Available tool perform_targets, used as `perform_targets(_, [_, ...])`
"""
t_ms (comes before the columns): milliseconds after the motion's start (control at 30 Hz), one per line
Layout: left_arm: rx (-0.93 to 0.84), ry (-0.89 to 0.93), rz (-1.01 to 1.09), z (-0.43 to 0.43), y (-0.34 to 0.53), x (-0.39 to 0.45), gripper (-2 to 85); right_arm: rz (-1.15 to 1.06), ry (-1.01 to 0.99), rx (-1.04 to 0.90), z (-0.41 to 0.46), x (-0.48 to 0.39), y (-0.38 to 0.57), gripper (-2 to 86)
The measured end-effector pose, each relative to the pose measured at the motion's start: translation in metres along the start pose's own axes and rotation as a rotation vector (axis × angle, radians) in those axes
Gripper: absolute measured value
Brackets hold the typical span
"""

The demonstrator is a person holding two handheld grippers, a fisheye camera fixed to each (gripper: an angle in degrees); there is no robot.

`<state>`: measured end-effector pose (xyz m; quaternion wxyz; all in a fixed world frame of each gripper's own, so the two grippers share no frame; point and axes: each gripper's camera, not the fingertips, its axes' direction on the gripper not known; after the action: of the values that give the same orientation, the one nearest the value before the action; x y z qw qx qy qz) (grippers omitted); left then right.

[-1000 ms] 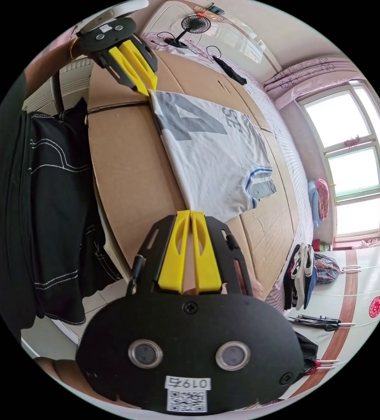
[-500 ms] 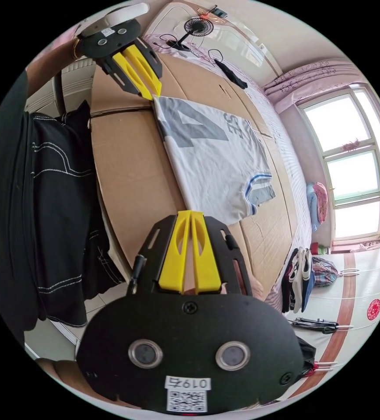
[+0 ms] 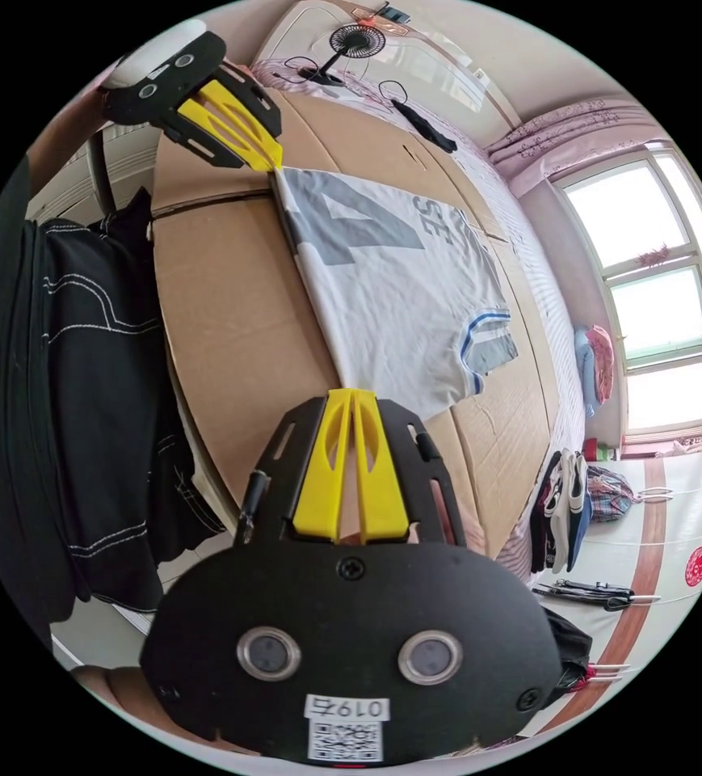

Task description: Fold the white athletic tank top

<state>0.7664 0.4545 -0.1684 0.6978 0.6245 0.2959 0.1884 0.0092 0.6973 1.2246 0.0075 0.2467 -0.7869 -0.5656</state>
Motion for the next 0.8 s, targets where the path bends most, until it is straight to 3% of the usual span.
perform_targets(300, [-0.003,0.060,0.000,-0.002,0.002,-0.001,1.4,0.038,-0.018,0.037,-0.006,0.008,0.027,-0.9])
perform_targets(500, [0.139,0.138,-0.095,-0.029,0.025,-0.015,3.1,0.184,-0.131,0.207,-0.038,0.029,0.060,-0.8])
perform_targets(667, [0.097,0.063,0.036,-0.026,0.015,-0.005,4.3,0.188,-0.164,0.249,-0.042,0.027,0.050,-0.8])
perform_targets(800, [0.130,0.122,0.075,-0.030,0.009,-0.007,3.6,0.180,-0.174,0.278,-0.048,0.022,0.044,-0.8])
